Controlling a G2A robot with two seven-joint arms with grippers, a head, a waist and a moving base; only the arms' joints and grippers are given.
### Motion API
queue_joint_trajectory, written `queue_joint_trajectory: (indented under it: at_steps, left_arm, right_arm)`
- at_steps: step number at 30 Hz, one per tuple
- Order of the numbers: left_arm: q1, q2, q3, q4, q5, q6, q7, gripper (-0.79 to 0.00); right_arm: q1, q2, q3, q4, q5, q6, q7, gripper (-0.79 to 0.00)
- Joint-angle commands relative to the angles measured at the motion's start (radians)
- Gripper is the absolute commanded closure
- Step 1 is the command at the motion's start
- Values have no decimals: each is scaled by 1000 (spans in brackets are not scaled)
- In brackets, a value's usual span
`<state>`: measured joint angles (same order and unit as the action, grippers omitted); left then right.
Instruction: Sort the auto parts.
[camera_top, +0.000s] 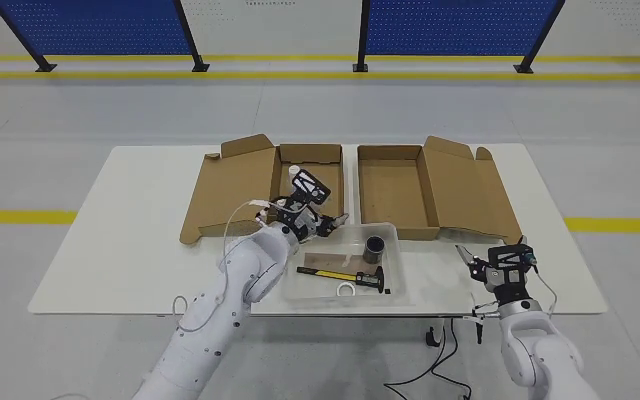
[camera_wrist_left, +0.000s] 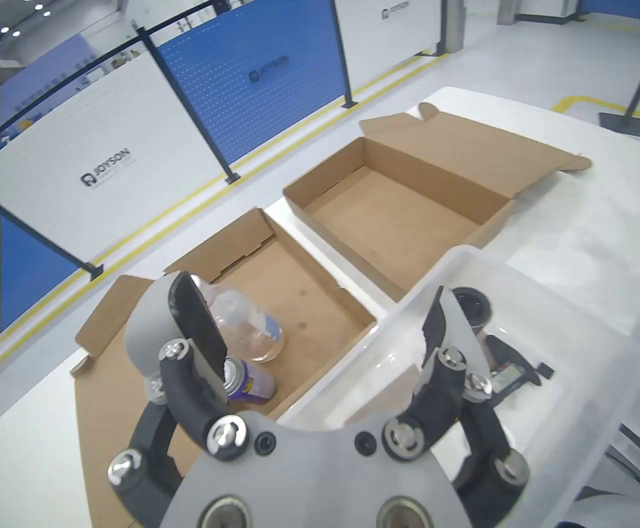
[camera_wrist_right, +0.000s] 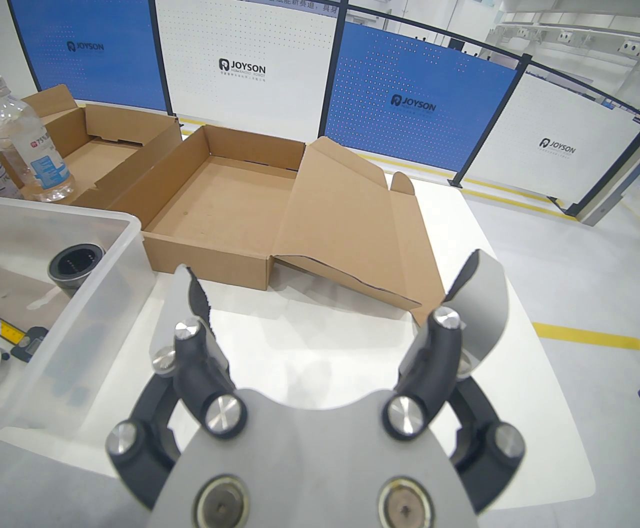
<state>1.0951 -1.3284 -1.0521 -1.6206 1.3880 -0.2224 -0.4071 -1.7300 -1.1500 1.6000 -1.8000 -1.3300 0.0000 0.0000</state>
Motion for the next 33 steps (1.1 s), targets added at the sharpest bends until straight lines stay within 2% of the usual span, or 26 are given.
queue_joint_trajectory:
  at_steps: [1,10,13,16,18,20,22,25,30,33]
  left_arm:
    - [-13,-5,26,24,-8,-13,6,-785]
    - [-89,-40,157,147,-40,-71,49,-785]
    - [-112,-53,192,189,-52,-52,32,-742]
    - [-127,-70,214,227,-107,-10,-11,-785]
    - [-135,-80,228,240,-155,4,-28,-757]
    - [-140,-89,234,257,-200,12,-43,-785]
    - [-143,-95,242,274,-218,23,-58,-733]
    - [-143,-103,243,295,-266,41,-72,-785]
    - [-127,-115,226,310,-392,78,-95,-785]
    - [-122,-117,221,313,-413,100,-111,-785]
  right_arm:
    - [0,0,0,0,0,0,0,-785]
    - [0,0,0,0,0,0,0,-785]
    - [0,0,0,0,0,0,0,-785]
    - [0,0,0,0,0,0,0,-785]
    - [0,0,0,0,0,0,0,-785]
    - [0,0,0,0,0,0,0,-785]
    - [0,0,0,0,0,0,0,-785]
    - [0,0,0,0,0,0,0,-785]
    - [0,0,0,0,0,0,0,-785]
    - [0,0,0,0,0,0,0,-785]
